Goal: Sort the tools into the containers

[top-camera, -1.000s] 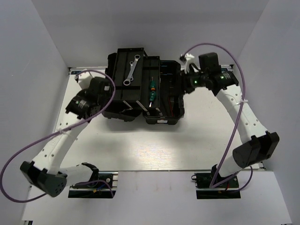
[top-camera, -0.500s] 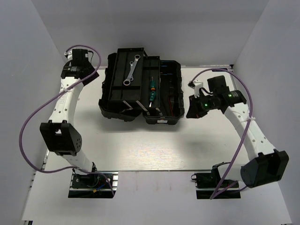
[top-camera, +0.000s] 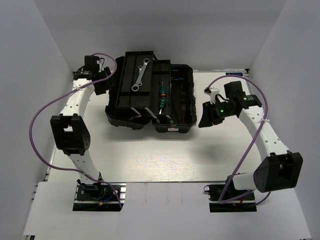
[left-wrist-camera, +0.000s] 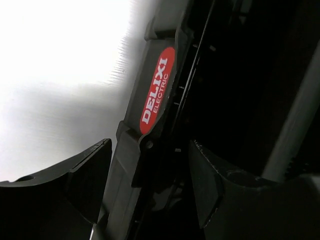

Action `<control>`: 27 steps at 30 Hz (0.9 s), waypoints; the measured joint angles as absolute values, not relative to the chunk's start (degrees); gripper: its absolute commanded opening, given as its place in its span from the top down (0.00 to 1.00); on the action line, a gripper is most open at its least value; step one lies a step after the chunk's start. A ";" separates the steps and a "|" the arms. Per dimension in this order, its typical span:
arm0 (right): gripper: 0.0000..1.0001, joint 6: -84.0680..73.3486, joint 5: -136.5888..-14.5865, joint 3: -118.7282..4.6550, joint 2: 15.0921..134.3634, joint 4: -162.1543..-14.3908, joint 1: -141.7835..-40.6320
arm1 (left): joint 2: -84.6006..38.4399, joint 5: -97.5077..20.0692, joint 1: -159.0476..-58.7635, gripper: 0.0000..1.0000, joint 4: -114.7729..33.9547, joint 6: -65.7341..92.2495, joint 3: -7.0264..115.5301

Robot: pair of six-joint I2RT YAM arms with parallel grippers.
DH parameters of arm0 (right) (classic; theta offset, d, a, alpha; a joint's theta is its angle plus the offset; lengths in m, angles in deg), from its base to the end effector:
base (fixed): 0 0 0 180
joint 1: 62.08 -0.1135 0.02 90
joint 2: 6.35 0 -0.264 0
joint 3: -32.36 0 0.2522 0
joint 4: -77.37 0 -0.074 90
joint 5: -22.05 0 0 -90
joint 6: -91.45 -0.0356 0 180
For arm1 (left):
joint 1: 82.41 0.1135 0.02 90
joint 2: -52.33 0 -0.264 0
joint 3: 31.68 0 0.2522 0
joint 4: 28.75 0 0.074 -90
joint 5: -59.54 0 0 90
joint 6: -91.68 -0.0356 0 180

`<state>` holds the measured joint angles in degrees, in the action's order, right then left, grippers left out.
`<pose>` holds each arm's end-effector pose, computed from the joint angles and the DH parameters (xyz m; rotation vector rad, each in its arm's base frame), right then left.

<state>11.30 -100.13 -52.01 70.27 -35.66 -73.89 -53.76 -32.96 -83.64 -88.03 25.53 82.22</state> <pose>0.2527 0.0722 0.3149 -0.6705 2.4392 0.7391 0.4112 -0.0104 0.3157 -0.4685 2.4391 -0.2414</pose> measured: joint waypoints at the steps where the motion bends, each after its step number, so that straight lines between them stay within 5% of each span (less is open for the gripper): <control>1: 0.57 11.28 -100.35 -52.01 70.62 -35.66 -73.61 | -53.67 -33.42 -83.60 0.29 -87.37 25.23 81.61; 11: 0.54 11.24 -101.81 -54.33 75.93 -35.09 -71.42 | -53.54 -37.35 -83.25 0.31 -84.88 22.45 70.94; 13: 0.54 11.19 -101.84 -55.16 76.80 -35.05 -71.07 | -53.39 -38.10 -83.25 0.37 -84.16 22.06 70.57; 19: 0.52 11.17 -101.90 -57.96 78.81 -34.96 -70.55 | -53.14 -39.10 -83.42 0.86 -83.66 20.35 70.66; 24: 0.34 10.36 -100.96 -60.14 80.08 -35.70 -70.22 | -53.14 -39.06 -83.47 0.94 -84.07 20.01 70.99; 27: 0.32 9.03 -100.20 -61.30 82.03 -37.58 -70.18 | -53.14 -38.45 -83.71 0.98 -84.99 19.79 71.75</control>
